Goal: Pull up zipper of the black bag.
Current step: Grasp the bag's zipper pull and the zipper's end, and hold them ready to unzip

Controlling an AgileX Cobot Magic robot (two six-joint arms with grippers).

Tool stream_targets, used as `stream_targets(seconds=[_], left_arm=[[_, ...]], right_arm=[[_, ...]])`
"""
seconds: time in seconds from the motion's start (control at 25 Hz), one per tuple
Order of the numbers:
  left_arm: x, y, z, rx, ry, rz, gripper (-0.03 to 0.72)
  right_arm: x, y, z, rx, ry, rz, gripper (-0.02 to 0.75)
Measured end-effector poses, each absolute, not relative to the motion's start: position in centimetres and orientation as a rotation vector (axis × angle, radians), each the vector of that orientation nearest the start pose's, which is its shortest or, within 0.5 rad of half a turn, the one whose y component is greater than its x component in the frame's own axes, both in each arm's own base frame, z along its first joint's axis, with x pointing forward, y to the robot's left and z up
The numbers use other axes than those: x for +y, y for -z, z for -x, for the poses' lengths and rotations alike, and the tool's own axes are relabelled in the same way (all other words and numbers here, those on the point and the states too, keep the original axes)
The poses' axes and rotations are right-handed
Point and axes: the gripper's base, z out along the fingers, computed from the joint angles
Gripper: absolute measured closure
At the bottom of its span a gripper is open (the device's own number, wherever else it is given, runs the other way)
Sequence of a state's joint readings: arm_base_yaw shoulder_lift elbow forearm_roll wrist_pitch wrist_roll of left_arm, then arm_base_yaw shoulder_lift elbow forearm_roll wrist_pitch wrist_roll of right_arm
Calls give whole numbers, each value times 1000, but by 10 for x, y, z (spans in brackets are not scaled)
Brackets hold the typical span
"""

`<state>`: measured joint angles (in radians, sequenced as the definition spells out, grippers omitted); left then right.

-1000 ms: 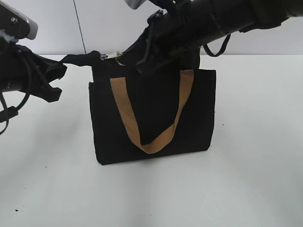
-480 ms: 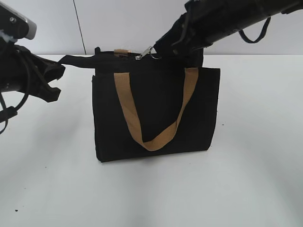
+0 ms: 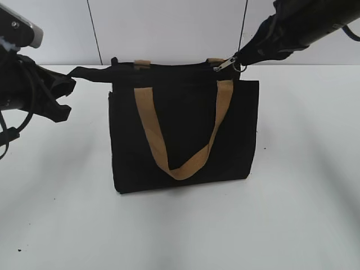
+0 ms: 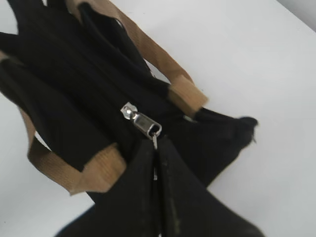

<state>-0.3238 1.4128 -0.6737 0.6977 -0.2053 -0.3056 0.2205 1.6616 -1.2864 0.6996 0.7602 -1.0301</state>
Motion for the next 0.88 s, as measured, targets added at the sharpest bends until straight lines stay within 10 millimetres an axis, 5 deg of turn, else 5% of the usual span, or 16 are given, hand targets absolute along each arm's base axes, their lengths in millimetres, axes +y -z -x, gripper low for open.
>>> stream_targets(seconds=[0.4, 0.48, 0.68, 0.88], left_arm=[[-101, -231, -268, 1935, 136, -693, 656], [-99, -231, -268, 1976, 160, -615, 584], [-98, -240, -255, 2079, 206, -437, 244], [-102, -255, -226, 2178, 212, -395, 169]], right_arm=[[112, -286, -343, 2249, -517, 909, 733], [113, -287, -341, 2261, -537, 896, 664], [113, -301, -329, 2307, -612, 810, 326], [110, -318, -310, 2379, -675, 743, 196]])
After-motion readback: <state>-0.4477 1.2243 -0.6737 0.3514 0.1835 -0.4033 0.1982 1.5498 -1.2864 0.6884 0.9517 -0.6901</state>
